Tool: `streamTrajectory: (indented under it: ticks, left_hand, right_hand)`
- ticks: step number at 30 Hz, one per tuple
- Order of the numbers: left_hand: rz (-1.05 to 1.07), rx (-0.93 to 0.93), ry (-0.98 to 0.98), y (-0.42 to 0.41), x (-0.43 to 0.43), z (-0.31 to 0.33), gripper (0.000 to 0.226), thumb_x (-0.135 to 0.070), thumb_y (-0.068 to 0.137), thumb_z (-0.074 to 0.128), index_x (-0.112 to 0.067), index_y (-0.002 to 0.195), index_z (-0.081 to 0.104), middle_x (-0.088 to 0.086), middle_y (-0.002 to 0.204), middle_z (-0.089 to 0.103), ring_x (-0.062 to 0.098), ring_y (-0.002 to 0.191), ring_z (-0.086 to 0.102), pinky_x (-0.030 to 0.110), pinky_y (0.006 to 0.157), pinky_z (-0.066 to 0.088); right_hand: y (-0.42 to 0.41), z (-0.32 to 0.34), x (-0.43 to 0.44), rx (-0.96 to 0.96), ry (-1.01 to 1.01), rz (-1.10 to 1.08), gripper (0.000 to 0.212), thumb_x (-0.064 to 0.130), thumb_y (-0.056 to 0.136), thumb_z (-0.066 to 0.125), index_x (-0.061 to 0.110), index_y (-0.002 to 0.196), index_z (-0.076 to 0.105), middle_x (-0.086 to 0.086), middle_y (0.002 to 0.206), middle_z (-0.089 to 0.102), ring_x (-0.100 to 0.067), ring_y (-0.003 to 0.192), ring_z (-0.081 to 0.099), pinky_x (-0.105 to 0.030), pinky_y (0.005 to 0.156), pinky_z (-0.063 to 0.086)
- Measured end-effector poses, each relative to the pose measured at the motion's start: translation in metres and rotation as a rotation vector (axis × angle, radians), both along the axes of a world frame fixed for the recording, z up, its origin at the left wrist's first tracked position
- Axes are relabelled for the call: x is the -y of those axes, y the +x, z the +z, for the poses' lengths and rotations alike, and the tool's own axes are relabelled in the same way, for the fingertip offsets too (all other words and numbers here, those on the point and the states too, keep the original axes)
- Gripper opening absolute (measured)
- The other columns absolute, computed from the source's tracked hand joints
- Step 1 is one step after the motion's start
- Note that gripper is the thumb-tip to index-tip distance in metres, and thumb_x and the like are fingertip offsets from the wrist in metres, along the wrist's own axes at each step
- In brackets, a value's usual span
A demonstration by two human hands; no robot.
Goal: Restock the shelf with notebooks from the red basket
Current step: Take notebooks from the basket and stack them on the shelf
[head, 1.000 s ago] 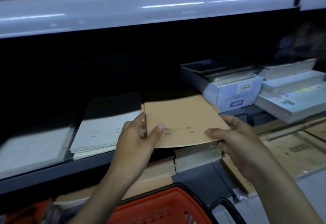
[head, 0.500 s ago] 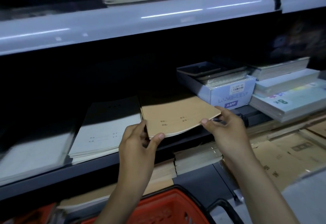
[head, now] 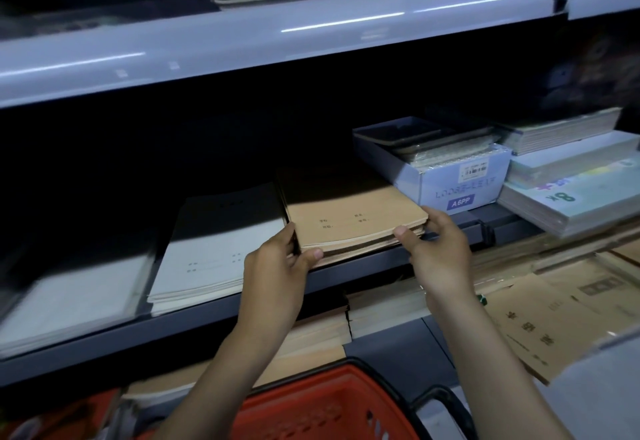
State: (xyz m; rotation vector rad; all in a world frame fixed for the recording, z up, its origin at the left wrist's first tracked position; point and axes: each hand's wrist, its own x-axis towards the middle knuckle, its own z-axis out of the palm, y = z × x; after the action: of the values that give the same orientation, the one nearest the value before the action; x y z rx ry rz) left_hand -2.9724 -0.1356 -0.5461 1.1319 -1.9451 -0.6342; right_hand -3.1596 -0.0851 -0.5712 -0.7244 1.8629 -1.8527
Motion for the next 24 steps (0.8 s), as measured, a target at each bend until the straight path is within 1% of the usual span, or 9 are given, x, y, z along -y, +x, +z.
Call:
streamTrajectory:
  ticks: [3, 6, 10, 14, 16, 18, 20, 21, 24]
  left_hand:
    - [0.062, -0.058, 0.025, -0.002, 0.004, 0.003, 0.021, -0.013, 0.086, 0.072, -0.013, 0.106, 0.070, -0.022, 0.097, 0.069, -0.014, 0.082, 0.058, -0.008, 0.070, 0.035]
    - [0.083, -0.082, 0.026, -0.003, 0.003, 0.003, 0.024, -0.011, 0.084, 0.075, -0.018, 0.107, 0.070, -0.016, 0.097, 0.071, -0.019, 0.077, 0.055, -0.009, 0.070, 0.036]
    - [0.114, -0.058, 0.008, -0.004, 0.003, 0.001, 0.023, -0.013, 0.085, 0.074, -0.018, 0.108, 0.072, -0.014, 0.102, 0.074, -0.012, 0.084, 0.062, -0.007, 0.072, 0.037]
    - [0.140, 0.017, -0.046, -0.005, 0.000, -0.002, 0.030, -0.018, 0.090, 0.069, -0.018, 0.120, 0.068, -0.012, 0.106, 0.073, 0.006, 0.094, 0.068, 0.002, 0.074, 0.038]
    - [0.146, 0.040, -0.052, -0.005, 0.000, -0.003, 0.031, -0.020, 0.091, 0.067, -0.020, 0.122, 0.066, -0.012, 0.106, 0.073, 0.008, 0.096, 0.068, 0.007, 0.078, 0.042]
    - [0.120, 0.020, -0.028, -0.005, -0.002, -0.005, 0.029, -0.017, 0.094, 0.063, -0.025, 0.122, 0.064, -0.020, 0.103, 0.069, 0.000, 0.095, 0.066, 0.003, 0.079, 0.042]
    - [0.074, -0.071, 0.059, -0.005, -0.013, -0.005, 0.038, -0.008, 0.096, 0.054, -0.030, 0.127, 0.058, -0.029, 0.100, 0.062, -0.016, 0.083, 0.059, -0.005, 0.070, 0.037]
    - [0.044, -0.122, 0.113, -0.007, -0.020, -0.007, 0.047, -0.003, 0.096, 0.048, -0.032, 0.132, 0.054, -0.030, 0.101, 0.061, -0.021, 0.076, 0.055, -0.005, 0.065, 0.037]
    - [-0.014, -0.237, 0.257, -0.014, -0.037, -0.018, 0.068, 0.007, 0.091, 0.040, -0.034, 0.144, 0.040, -0.028, 0.094, 0.060, -0.026, 0.063, 0.050, -0.003, 0.054, 0.037]
  right_hand:
    - [0.001, 0.000, 0.002, -0.026, 0.014, -0.086, 0.033, 0.021, 0.084, 0.075, 0.024, 0.116, 0.065, 0.004, 0.112, 0.063, -0.017, 0.107, 0.059, -0.033, 0.090, 0.044]
    - [0.001, -0.001, 0.005, -0.011, -0.001, -0.131, 0.024, 0.019, 0.085, 0.075, 0.026, 0.105, 0.065, 0.001, 0.112, 0.066, -0.017, 0.106, 0.061, -0.029, 0.087, 0.042]
    - [0.002, 0.001, 0.005, -0.042, 0.021, -0.156, 0.025, 0.020, 0.085, 0.074, 0.022, 0.108, 0.066, 0.004, 0.108, 0.066, -0.015, 0.102, 0.060, -0.027, 0.083, 0.041]
    - [0.003, 0.002, 0.003, -0.091, 0.045, -0.156, 0.022, 0.022, 0.088, 0.072, 0.024, 0.108, 0.063, 0.007, 0.105, 0.066, -0.013, 0.097, 0.059, -0.027, 0.080, 0.040]
    - [0.005, 0.002, 0.005, -0.085, 0.034, -0.144, 0.021, 0.021, 0.090, 0.070, 0.024, 0.108, 0.061, 0.006, 0.108, 0.066, -0.014, 0.099, 0.060, -0.029, 0.082, 0.042]
    - [0.009, 0.001, 0.008, -0.043, 0.009, -0.122, 0.023, 0.020, 0.092, 0.066, 0.021, 0.114, 0.060, 0.003, 0.113, 0.065, -0.018, 0.101, 0.061, -0.034, 0.088, 0.049]
    - [0.016, 0.000, 0.012, 0.007, 0.011, -0.071, 0.031, 0.020, 0.092, 0.059, 0.024, 0.123, 0.057, 0.001, 0.117, 0.063, -0.023, 0.102, 0.063, -0.046, 0.090, 0.055]
    - [0.018, 0.000, 0.012, 0.042, 0.012, -0.042, 0.035, 0.018, 0.092, 0.056, 0.026, 0.126, 0.055, 0.000, 0.117, 0.063, -0.022, 0.098, 0.064, -0.048, 0.088, 0.056]
    - [0.016, 0.001, 0.012, 0.145, 0.000, 0.011, 0.044, 0.003, 0.088, 0.045, 0.028, 0.123, 0.054, 0.001, 0.109, 0.066, -0.016, 0.077, 0.064, -0.039, 0.074, 0.057]
